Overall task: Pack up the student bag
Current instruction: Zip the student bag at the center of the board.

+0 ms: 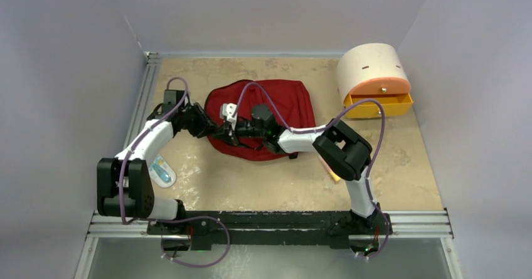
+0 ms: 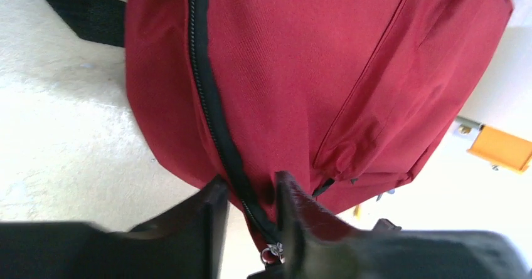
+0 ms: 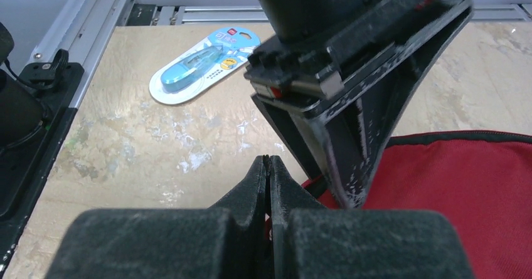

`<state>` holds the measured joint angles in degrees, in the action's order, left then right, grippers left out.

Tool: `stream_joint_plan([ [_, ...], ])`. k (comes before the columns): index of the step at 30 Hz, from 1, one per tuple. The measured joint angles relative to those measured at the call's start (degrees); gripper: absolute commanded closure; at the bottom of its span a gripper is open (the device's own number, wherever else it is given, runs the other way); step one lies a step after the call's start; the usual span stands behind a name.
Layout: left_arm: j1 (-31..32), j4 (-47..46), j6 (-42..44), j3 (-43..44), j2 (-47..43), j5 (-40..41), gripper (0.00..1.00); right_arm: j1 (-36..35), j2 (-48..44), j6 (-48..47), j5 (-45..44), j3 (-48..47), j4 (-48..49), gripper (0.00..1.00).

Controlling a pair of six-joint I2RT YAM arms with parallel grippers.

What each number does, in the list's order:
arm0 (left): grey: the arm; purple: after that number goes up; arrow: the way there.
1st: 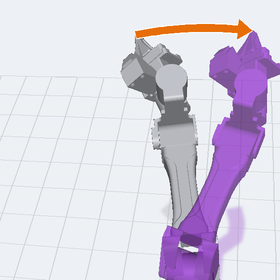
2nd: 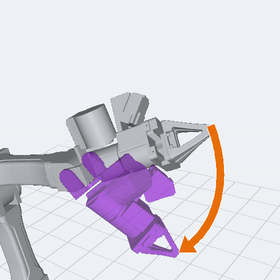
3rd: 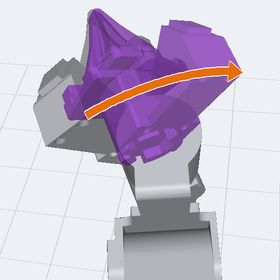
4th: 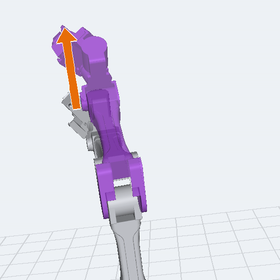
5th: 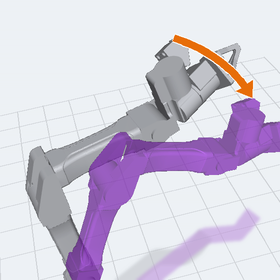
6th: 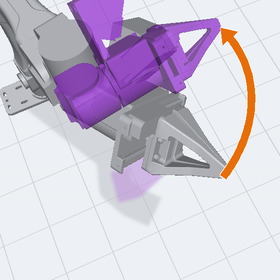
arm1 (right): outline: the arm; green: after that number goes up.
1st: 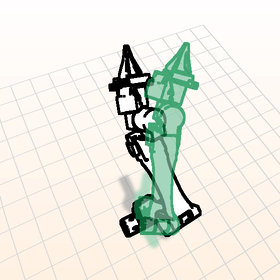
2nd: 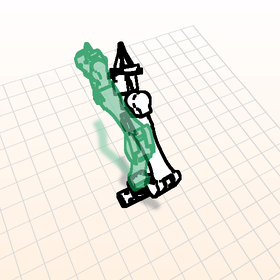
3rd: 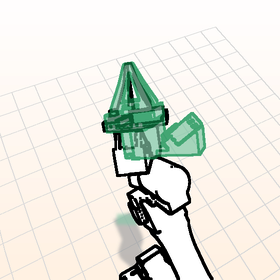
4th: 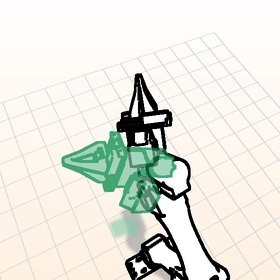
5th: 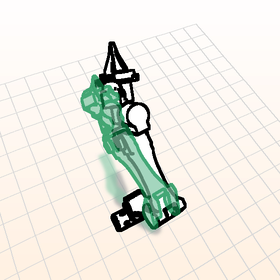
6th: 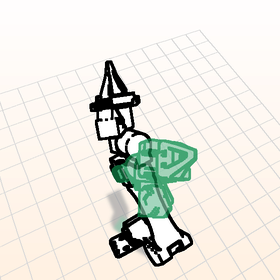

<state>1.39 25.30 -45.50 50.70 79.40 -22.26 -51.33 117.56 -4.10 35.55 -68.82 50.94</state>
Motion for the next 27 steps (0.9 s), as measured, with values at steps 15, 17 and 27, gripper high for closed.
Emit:
stream_joint_plan([
  [15,-1.9,0.1,1.4,0.6,3.3,1.0,1.00,2.0,-1.7,-10.8,9.3,1.0,-8.7,1.00],
  [17,-4.1,0.8,2.4,1.7,3.7,1.0,1.00,3.1,-1.7,-13.9,12.0,-0.1,-12.1,1.00],
  [27,-8.3,3.4,6.6,8.0,8.4,1.7,1.00,6.3,-1.7,-31.0,19.0,-4.1,-31.8,1.00],
])
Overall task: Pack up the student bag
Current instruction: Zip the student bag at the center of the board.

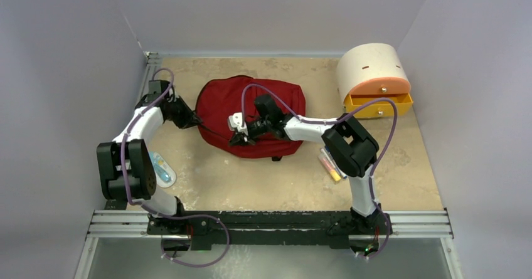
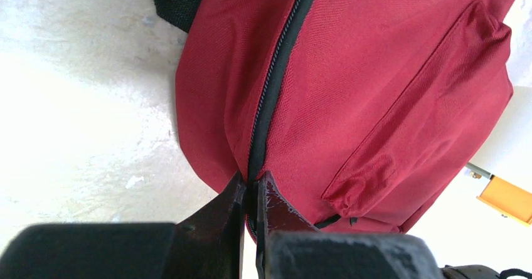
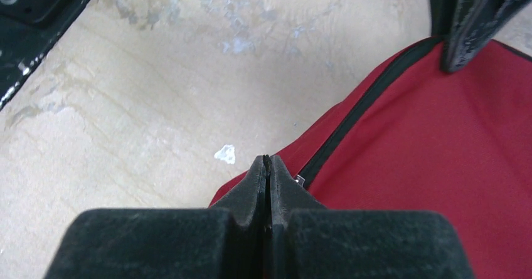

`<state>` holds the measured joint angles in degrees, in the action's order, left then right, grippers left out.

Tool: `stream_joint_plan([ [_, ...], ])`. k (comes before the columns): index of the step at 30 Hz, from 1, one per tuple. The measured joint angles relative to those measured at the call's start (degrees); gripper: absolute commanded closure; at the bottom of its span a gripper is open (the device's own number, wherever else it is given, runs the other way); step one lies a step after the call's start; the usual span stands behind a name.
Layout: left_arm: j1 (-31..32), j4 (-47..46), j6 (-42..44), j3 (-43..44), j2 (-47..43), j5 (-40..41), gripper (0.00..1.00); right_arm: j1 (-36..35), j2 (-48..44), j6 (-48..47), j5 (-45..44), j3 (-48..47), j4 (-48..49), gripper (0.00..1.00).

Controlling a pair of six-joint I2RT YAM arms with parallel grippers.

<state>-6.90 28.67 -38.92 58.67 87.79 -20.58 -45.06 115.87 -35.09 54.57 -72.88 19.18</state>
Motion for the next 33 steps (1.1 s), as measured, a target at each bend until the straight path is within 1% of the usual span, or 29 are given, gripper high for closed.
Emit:
stream_joint_plan([
  [5,-1.1,1.4,0.7,3.5,3.9,0.0,1.00,0.1,0.0,-8.5,0.6,-2.1,-9.7,1.00],
  [7,-1.6,1.9,0.9,5.0,5.2,0.0,1.00,0.2,0.0,-11.0,0.6,-2.4,-12.1,1.00],
  [15,-1.7,3.7,1.3,8.2,8.9,-0.9,1.00,0.6,-0.1,-16.7,0.4,-2.3,-16.0,1.00],
  [16,-1.7,3.7,1.6,8.2,9.0,-1.2,1.00,0.6,-0.2,-16.9,0.3,-2.0,-16.0,0.99],
  [18,-1.7,3.6,2.1,8.2,9.0,-2.2,1.00,0.6,-0.8,-17.0,0.2,-1.4,-16.0,0.85],
  [21,-1.9,2.6,2.8,8.1,9.0,-3.0,1.00,0.7,-3.3,-14.8,0.0,1.2,-15.7,0.70],
  [24,-2.6,0.0,3.4,7.0,8.1,-3.4,1.00,0.8,-6.2,-11.6,0.1,4.4,-14.9,0.57],
  [25,-2.8,-0.8,3.7,6.1,7.3,-3.5,1.00,0.9,-7.1,-10.4,0.0,5.3,-14.3,0.55],
  [29,-2.9,-1.7,4.3,1.5,2.1,-3.8,1.00,0.9,-10.4,-4.1,-1.8,7.4,-10.0,0.53],
  [33,-2.2,-1.5,4.2,-3.7,-4.6,-3.8,1.00,1.3,-16.6,8.3,-7.6,12.8,0.2,0.51],
])
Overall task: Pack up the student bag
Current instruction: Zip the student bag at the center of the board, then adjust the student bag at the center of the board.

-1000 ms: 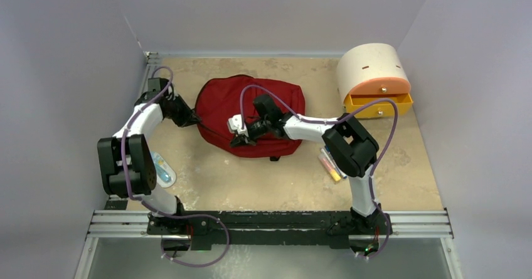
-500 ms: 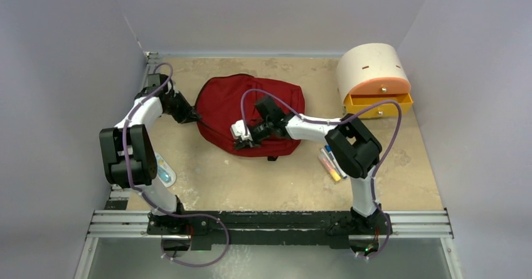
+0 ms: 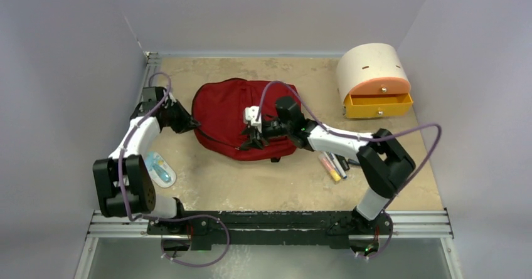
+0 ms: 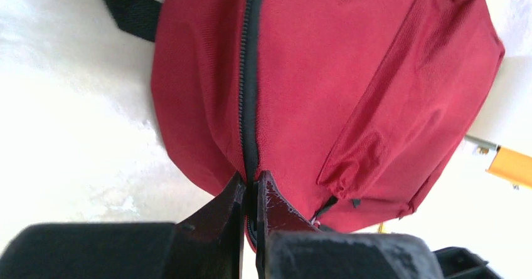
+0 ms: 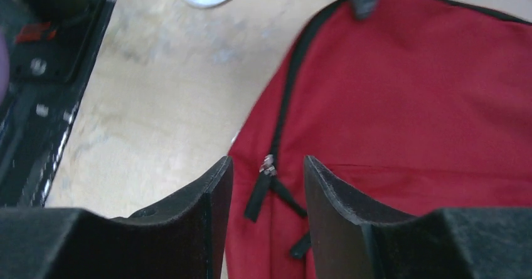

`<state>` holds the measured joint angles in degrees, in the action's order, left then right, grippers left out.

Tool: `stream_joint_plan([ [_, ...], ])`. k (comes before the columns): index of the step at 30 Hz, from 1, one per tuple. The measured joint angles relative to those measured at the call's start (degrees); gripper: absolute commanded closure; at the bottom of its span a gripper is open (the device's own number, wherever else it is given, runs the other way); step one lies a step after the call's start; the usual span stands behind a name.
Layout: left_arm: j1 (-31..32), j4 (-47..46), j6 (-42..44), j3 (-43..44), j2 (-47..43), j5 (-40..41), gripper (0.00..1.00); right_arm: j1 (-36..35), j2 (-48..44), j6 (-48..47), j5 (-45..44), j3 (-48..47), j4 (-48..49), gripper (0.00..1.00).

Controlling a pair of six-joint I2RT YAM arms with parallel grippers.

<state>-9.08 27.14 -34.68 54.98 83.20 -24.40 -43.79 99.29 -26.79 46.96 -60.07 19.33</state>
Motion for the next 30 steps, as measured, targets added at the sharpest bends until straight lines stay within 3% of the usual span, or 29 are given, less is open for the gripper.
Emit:
stream_joint_plan([
  [4,3.8,0.8,-0.3,-3.5,-5.6,1.1,1.00,0.4,-7.7,16.7,-11.0,6.5,10.9,0.50],
  [7,9.2,1.2,-1.4,-5.7,-9.1,2.5,0.99,0.5,-12.0,26.8,-19.8,8.2,13.2,0.48],
  [8,11.2,1.3,-2.0,-6.8,-10.7,2.7,0.96,0.5,-13.4,29.6,-22.9,8.4,13.2,0.48],
  [12,13.3,4.6,-3.7,-10.4,-16.5,4.6,0.64,0.5,-19.3,36.7,-33.6,10.8,12.0,0.48],
  [15,13.3,7.1,-4.2,-10.6,-19.3,8.0,0.54,0.5,-22.9,37.9,-39.1,12.4,8.2,0.48],
  [22,13.2,9.3,-4.2,-6.0,-17.4,12.0,0.53,0.7,-25.8,33.2,-43.0,12.5,-4.9,0.42],
  [30,13.2,8.2,-4.8,-4.2,-12.6,11.6,0.50,0.7,-14.8,25.2,-38.7,6.1,-18.4,0.34],
])
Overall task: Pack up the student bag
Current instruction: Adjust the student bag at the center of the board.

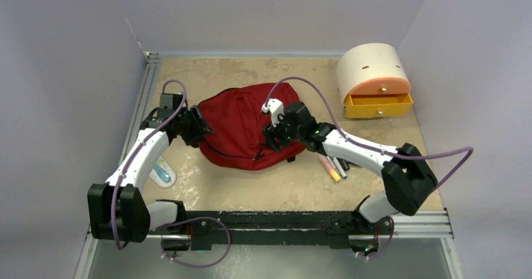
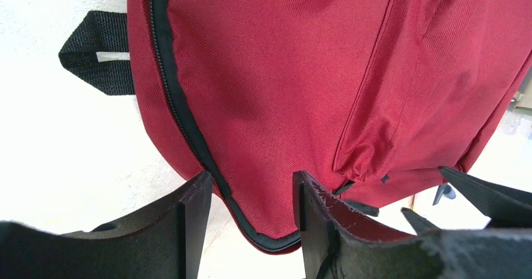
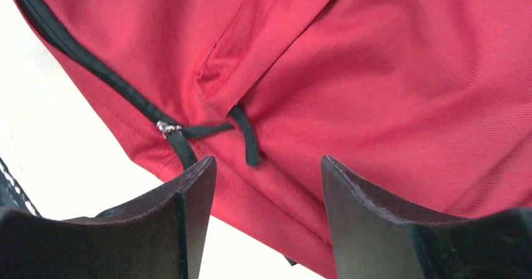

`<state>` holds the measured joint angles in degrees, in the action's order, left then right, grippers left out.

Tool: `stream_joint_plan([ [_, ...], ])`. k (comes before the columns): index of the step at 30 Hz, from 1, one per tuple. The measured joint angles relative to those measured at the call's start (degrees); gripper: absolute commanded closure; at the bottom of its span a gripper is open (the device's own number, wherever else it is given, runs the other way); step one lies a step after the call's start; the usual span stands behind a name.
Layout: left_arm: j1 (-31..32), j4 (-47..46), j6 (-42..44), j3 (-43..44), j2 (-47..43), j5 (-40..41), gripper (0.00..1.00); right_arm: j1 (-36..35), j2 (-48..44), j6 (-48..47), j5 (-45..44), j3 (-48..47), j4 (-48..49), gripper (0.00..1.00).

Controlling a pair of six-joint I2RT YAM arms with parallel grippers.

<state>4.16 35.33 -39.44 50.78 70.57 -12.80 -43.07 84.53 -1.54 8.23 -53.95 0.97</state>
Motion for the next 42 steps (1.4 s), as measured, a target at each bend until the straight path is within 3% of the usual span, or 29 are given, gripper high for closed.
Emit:
stream_joint_plan([
  [7,0.0,0.3,-0.3,-3.1,-3.7,0.3,0.49,-0.1,5.1,-2.7,3.8,-2.4,-3.6,0.37],
  [19,0.0,-0.8,-0.5,-5.7,-1.4,0.3,0.52,-1.2,12.7,-4.5,6.0,-5.3,-3.2,0.47],
  [29,-0.9,-3.6,-0.4,-5.6,4.9,-0.7,0.82,-1.6,13.7,-4.4,6.0,-5.3,-0.7,0.74],
  [34,-2.4,-3.9,0.2,-2.6,9.2,-1.9,0.97,-1.7,13.8,-3.8,6.0,-5.3,0.5,0.99],
  [42,-4.9,-4.4,2.7,8.1,18.4,-2.6,1.00,-2.3,13.8,-2.1,7.7,-5.3,3.4,1.00],
])
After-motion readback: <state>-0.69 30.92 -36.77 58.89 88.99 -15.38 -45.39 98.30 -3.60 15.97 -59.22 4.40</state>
